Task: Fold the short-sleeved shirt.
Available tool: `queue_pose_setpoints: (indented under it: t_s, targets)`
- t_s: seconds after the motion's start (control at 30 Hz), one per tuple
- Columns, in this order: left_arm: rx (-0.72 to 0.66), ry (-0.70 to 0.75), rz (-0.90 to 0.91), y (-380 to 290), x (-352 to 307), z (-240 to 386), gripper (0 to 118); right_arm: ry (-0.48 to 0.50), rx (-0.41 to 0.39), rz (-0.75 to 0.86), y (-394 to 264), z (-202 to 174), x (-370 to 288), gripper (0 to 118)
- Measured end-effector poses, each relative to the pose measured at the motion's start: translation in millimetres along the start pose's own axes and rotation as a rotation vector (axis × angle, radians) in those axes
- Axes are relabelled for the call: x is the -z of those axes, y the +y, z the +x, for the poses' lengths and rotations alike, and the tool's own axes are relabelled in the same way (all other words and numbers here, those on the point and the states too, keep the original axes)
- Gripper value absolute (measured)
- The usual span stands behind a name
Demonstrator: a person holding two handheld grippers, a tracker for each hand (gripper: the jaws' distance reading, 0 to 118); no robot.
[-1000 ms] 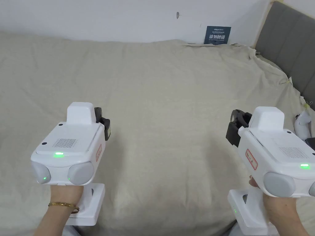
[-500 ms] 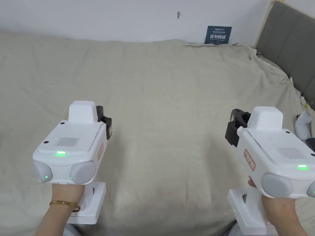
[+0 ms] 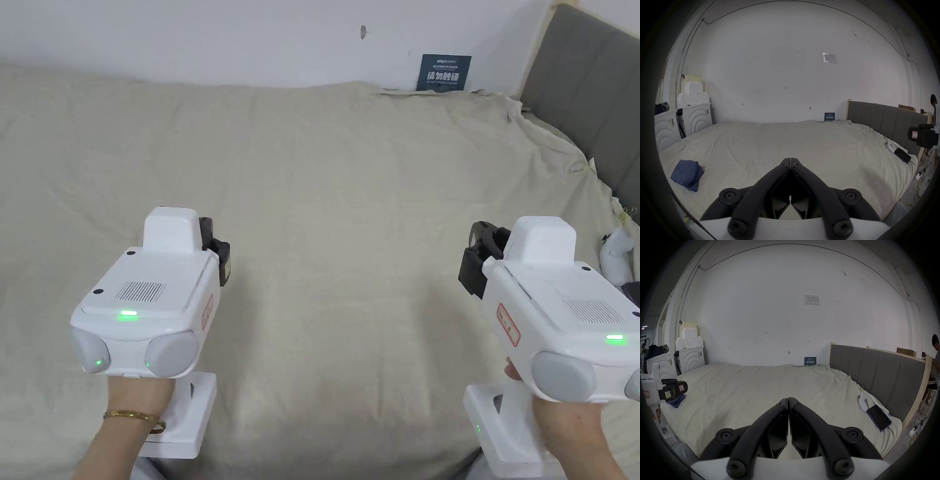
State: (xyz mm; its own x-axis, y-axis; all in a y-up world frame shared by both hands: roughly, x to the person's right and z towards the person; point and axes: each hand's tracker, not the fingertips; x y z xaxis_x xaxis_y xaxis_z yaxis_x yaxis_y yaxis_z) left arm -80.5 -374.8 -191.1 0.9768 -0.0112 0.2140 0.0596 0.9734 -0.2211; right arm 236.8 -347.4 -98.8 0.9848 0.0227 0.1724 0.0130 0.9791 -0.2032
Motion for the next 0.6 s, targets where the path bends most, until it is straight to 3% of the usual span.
queue_pose_setpoints:
  t_s: [0.6]
  targets:
    - [0.007,0.0,-0.009,-2.8,-1.5,3.7,0,0.007,0.0,-0.01,-2.9,-1.9,-0.7,0]
